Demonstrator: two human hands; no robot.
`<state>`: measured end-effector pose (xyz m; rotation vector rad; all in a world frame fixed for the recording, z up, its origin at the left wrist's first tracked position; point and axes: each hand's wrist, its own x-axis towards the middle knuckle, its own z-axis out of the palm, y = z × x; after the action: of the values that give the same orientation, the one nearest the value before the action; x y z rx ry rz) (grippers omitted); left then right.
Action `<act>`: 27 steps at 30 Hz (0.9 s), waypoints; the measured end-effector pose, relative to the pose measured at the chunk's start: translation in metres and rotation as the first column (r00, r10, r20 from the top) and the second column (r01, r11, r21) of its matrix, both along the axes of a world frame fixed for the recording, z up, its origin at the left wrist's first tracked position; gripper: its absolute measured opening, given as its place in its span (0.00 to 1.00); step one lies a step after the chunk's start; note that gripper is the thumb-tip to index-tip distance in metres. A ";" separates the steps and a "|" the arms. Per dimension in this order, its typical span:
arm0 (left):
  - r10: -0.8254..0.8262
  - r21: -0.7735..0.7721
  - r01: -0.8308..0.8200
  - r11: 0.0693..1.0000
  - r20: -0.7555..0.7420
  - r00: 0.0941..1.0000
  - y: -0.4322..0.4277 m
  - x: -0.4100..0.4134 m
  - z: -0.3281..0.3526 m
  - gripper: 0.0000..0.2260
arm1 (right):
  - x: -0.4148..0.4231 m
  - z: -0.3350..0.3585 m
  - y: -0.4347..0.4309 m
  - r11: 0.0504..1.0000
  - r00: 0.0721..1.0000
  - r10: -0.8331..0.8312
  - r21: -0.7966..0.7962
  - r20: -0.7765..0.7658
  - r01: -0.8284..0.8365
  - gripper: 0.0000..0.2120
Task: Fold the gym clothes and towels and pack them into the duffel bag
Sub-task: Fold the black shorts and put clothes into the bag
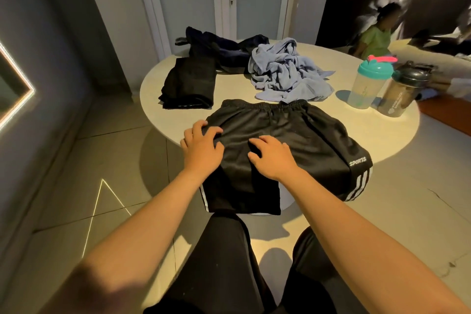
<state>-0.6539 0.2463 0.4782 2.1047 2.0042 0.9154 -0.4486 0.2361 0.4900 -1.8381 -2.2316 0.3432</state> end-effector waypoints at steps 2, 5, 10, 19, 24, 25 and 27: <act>0.005 -0.093 -0.010 0.996 -0.054 0.999 0.002 -0.003 -0.007 0.15 | 0.007 0.002 0.005 0.997 0.997 -0.035 -0.064 0.072 0.040 0.23; 0.007 -0.203 -0.037 0.978 -0.147 0.989 0.011 -0.012 -0.006 0.19 | 0.019 0.013 0.009 0.973 0.983 -0.161 -0.150 0.089 0.173 0.28; -0.149 -0.326 0.115 0.938 -0.082 0.985 0.016 -0.008 0.007 0.24 | 0.005 0.007 0.004 0.996 0.999 -0.042 0.078 -0.014 0.043 0.22; -0.082 -0.322 0.003 0.947 -0.233 0.969 0.029 0.004 0.017 0.23 | 0.005 0.011 0.010 0.978 0.982 -0.184 0.095 -0.034 0.187 0.21; -0.100 -0.222 0.036 0.974 -0.287 0.953 0.047 0.019 0.026 0.20 | 0.013 0.017 0.022 0.985 0.988 -0.156 -0.079 -0.012 0.155 0.26; -0.166 -0.196 0.115 0.974 -0.271 0.948 0.051 0.026 0.027 0.19 | 0.012 0.019 0.025 0.988 0.988 -0.152 -0.039 -0.040 0.151 0.26; -0.249 -0.266 0.186 0.946 -0.229 0.941 0.063 0.039 0.030 0.20 | 0.014 0.021 0.035 0.986 0.986 -0.154 0.047 -0.071 0.157 0.25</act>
<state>-0.6154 0.3089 0.5086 2.3404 1.8219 0.3534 -0.4346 0.2706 0.5106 -1.9286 -2.0183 0.3096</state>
